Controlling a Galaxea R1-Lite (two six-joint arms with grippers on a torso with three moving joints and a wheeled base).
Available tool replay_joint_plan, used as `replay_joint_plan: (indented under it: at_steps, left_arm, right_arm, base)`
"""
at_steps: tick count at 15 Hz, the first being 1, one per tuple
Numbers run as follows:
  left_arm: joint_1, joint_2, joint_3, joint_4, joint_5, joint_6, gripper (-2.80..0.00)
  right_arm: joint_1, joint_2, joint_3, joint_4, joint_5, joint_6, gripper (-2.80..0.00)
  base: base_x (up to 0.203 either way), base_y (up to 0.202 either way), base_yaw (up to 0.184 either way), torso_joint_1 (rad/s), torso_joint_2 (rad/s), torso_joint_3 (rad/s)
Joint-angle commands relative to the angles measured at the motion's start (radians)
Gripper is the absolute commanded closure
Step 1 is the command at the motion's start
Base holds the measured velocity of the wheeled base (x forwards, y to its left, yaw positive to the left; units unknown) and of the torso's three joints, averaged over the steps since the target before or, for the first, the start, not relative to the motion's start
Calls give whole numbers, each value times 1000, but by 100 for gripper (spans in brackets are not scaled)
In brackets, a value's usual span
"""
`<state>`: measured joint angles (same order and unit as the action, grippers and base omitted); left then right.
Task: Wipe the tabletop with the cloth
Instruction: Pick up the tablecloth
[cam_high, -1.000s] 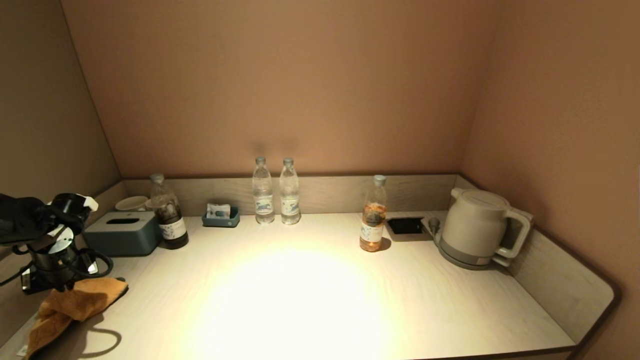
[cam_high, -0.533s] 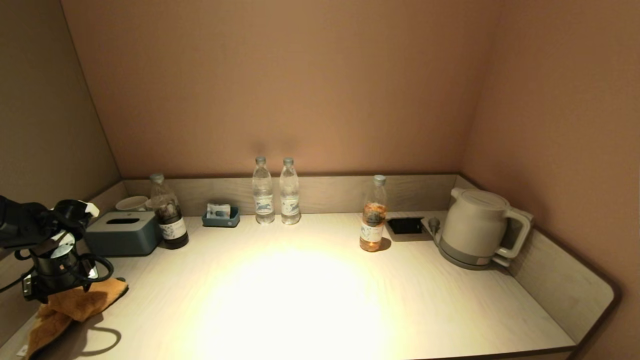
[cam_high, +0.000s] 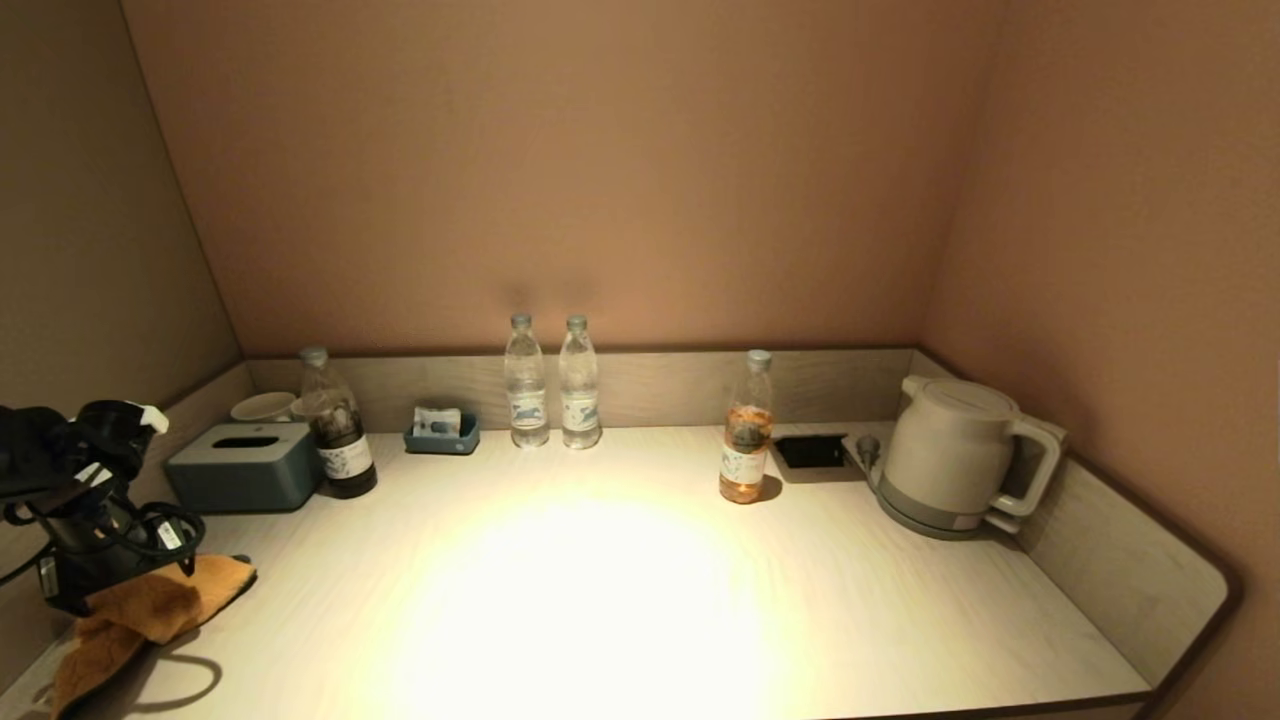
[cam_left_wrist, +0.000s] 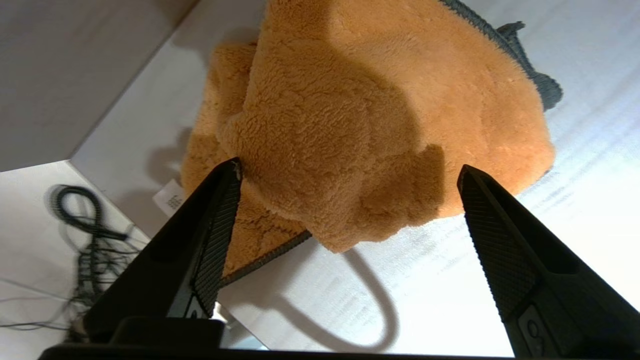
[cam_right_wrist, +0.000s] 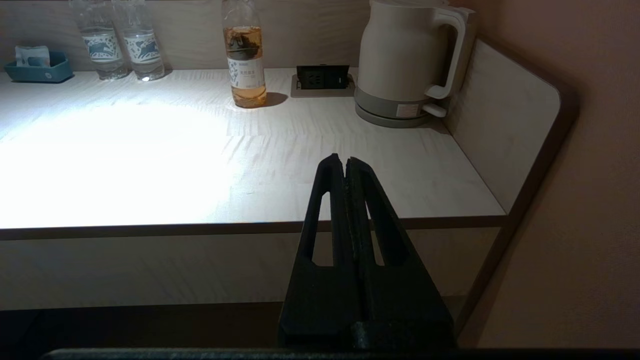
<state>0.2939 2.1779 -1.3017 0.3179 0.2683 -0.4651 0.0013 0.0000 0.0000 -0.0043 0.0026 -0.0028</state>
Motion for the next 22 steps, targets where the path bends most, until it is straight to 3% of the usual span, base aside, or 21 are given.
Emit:
replay_joint_plan:
  at_steps: [1, 3, 22]
  left_arm:
    - [25, -7, -1, 0, -32, -3, -280]
    - [46, -3, 2, -1, -87, 6, -280]
    - [53, 160, -99, 9, -78, 42, -280]
  right_arm:
    - [0, 0, 0, 0, 0, 0, 0]
    - [0, 0, 0, 0, 0, 0, 0]
    - [0, 0, 0, 0, 0, 0, 0]
  base:
    - [0, 0, 0, 0, 0, 0]
    - [0, 0, 0, 0, 0, 0]
    - [0, 0, 0, 0, 0, 0]
